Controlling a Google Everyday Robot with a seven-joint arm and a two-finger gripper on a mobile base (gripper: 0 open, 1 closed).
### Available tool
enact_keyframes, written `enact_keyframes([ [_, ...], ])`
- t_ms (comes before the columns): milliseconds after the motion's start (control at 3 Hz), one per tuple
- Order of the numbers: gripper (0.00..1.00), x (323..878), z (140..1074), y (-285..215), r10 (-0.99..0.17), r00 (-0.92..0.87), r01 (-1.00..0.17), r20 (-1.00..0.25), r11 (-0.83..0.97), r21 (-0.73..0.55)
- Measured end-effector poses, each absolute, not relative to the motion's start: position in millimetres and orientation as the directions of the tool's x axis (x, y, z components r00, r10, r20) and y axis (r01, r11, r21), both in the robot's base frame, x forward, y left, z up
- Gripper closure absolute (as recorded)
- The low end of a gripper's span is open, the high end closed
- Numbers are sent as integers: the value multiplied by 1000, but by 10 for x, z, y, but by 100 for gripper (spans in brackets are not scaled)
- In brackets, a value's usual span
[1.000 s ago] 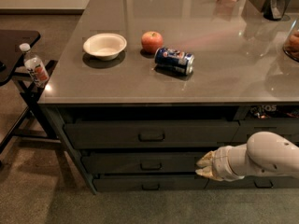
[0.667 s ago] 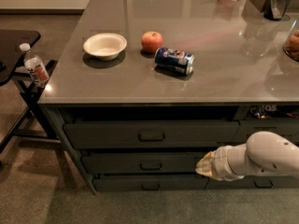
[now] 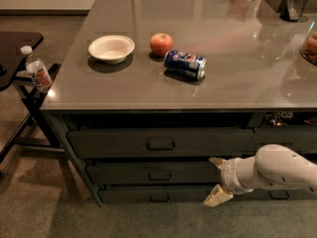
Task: Open bottom drawer
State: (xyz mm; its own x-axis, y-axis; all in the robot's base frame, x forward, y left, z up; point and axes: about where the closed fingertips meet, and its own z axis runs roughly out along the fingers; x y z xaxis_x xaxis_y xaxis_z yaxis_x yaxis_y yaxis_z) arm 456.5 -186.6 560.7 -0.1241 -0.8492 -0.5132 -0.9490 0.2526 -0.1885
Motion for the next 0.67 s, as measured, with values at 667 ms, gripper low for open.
enact_keyframes([
  [667, 0, 4616, 4508, -1798, -813, -144, -948, -564, 277, -159],
])
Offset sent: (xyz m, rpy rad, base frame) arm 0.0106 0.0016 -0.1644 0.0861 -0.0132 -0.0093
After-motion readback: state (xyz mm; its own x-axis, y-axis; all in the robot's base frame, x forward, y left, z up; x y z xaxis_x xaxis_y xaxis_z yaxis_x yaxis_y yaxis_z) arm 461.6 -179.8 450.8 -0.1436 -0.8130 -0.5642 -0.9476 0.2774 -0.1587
